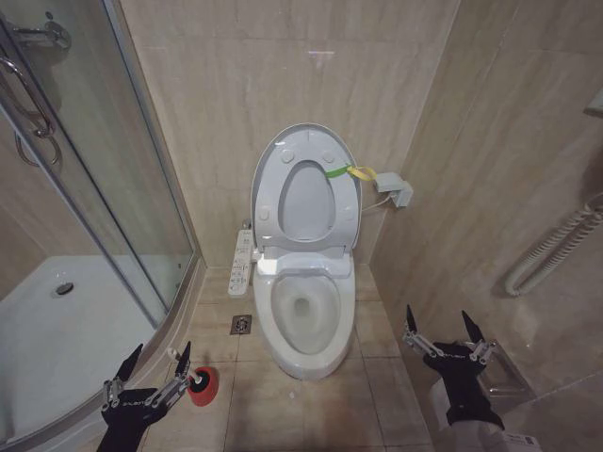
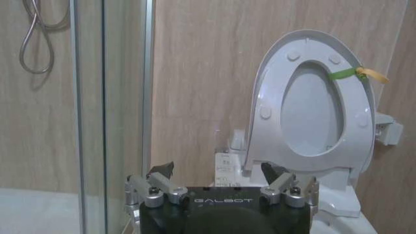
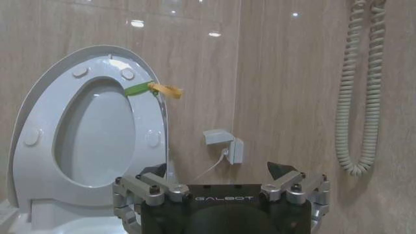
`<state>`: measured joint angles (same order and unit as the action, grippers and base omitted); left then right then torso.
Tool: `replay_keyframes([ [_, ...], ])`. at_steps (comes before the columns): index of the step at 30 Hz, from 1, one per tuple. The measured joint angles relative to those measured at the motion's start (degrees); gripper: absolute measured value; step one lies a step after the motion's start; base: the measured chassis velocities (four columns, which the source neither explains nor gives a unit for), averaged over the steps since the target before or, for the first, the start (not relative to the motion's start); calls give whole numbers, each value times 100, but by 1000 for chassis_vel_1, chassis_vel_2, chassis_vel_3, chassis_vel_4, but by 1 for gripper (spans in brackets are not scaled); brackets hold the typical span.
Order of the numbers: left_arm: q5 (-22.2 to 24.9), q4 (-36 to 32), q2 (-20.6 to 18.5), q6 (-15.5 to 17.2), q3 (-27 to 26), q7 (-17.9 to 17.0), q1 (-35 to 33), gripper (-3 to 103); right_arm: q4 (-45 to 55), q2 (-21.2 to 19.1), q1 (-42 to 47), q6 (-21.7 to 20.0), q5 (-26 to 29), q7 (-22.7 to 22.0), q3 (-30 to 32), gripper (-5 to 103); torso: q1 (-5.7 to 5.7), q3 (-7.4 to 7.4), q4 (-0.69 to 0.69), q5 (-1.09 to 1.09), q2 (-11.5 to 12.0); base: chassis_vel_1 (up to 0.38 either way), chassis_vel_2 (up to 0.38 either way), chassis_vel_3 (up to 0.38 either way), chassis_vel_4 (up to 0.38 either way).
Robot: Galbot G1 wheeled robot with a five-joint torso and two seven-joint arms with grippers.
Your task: Open the toilet lid, clean the toilet bowl with a toilet brush, close the toilet lid, and flush.
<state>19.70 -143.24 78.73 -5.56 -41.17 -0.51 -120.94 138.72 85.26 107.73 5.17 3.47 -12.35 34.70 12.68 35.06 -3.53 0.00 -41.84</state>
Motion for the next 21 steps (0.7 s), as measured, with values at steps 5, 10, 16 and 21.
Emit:
replay_keyframes([
  [5,0,0,0,0,0,0,0,92,0,0,0,0,0,0,0,100,0,0,0,0,0,0,0,0,0],
  [10,0,0,0,0,0,0,0,92,0,0,0,0,0,0,0,100,0,0,0,0,0,0,0,0,0],
  [16,0,0,0,0,0,0,0,92,0,0,0,0,0,0,0,100,0,0,0,0,0,0,0,0,0],
  [21,0,0,0,0,0,0,0,92,0,0,0,0,0,0,0,100,0,0,0,0,0,0,0,0,0],
])
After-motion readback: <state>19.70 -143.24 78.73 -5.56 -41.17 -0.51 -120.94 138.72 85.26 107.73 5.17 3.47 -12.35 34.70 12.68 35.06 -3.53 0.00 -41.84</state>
